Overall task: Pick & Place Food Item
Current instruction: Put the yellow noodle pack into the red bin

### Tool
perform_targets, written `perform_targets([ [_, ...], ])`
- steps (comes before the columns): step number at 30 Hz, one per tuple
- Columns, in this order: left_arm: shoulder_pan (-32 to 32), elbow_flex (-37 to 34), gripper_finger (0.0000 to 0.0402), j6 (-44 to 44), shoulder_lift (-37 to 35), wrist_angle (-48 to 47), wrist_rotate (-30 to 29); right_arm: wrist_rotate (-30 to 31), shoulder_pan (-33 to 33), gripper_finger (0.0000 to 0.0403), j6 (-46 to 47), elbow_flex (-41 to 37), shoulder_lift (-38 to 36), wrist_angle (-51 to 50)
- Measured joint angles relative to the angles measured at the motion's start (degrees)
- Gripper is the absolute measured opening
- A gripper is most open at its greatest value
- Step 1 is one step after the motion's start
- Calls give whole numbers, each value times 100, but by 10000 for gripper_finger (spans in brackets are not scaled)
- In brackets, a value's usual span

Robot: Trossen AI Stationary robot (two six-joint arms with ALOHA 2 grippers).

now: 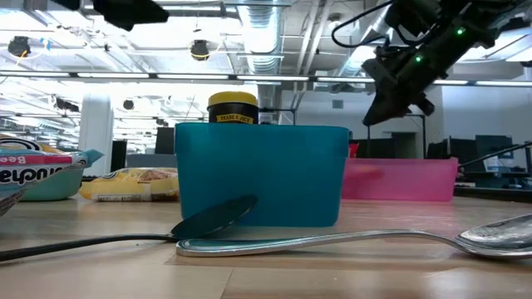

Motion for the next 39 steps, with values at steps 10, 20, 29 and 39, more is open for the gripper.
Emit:
perform_targets([
  [10,-6,378,182,17,1259,-454,-681,-1,30,0,-5,0,2,12],
  [20,210,531,168,9,1976,-1144,-820,-2,30,0,-5,0,2,-1],
  [29,544,535,178,-484,2034,-1735,-504,-4,26,0,-3,-4,24,-10],
  [39,785,535,179,-1456,2034,-2749,-170,-7,26,0,-3,-4,24,-10],
])
